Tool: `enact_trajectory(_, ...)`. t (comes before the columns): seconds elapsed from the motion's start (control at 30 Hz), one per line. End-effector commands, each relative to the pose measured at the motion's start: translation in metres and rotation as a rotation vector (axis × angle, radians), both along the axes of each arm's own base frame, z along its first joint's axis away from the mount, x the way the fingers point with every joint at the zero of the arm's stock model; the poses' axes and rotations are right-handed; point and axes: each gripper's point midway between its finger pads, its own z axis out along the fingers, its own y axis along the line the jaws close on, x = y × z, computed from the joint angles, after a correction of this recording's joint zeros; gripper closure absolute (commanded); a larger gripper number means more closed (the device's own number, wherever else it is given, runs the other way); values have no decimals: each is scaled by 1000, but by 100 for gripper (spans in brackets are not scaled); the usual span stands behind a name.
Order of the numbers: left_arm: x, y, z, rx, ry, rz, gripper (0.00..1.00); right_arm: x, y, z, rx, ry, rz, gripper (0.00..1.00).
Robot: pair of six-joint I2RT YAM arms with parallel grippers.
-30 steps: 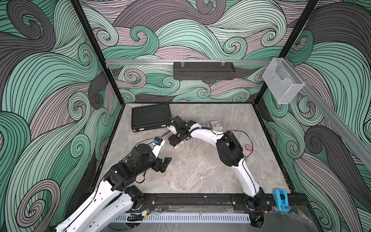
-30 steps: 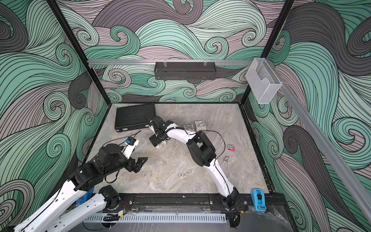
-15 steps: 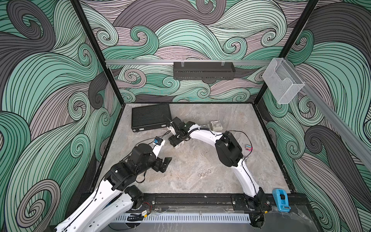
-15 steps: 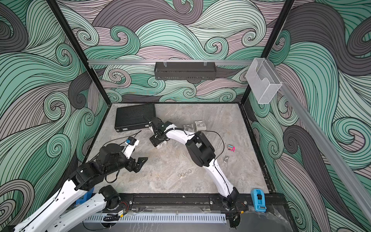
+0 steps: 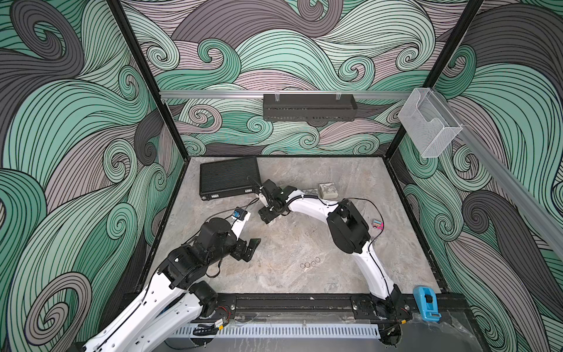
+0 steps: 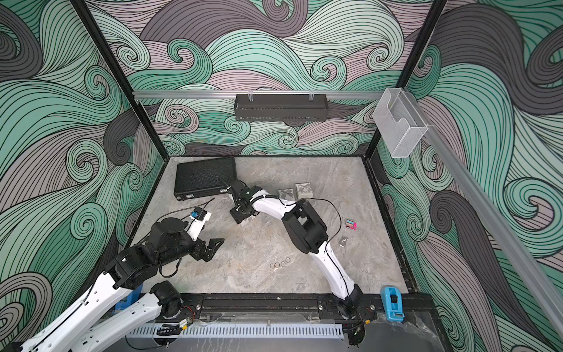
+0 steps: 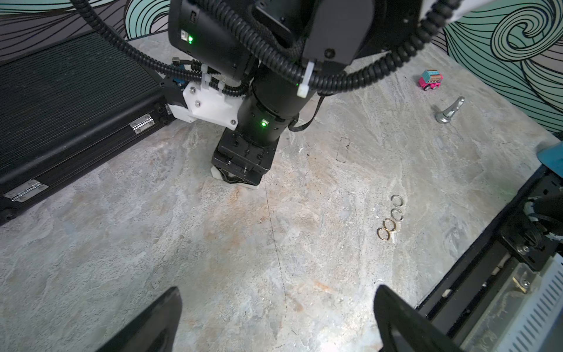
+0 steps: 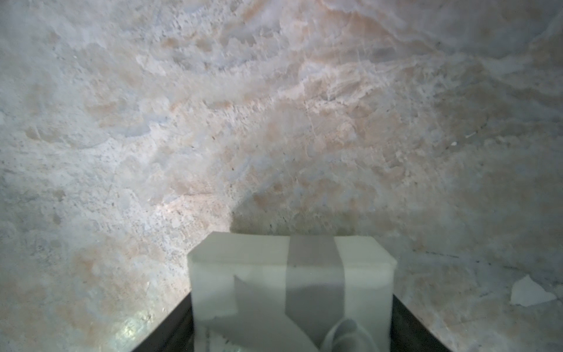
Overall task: Take the rings out of the lift-off lid box
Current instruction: Pick up the jewelry box from the center of the board.
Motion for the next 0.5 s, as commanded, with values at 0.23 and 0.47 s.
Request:
enact_trajectory(0.23, 35, -32, 8, -45, -115, -44, 1, -10, -42, 66, 229, 74, -93, 29)
enact_trajectory(0.47, 67, -58, -15, 53, -232, -143, 1, -31, -92, 100, 443, 213, -184, 30)
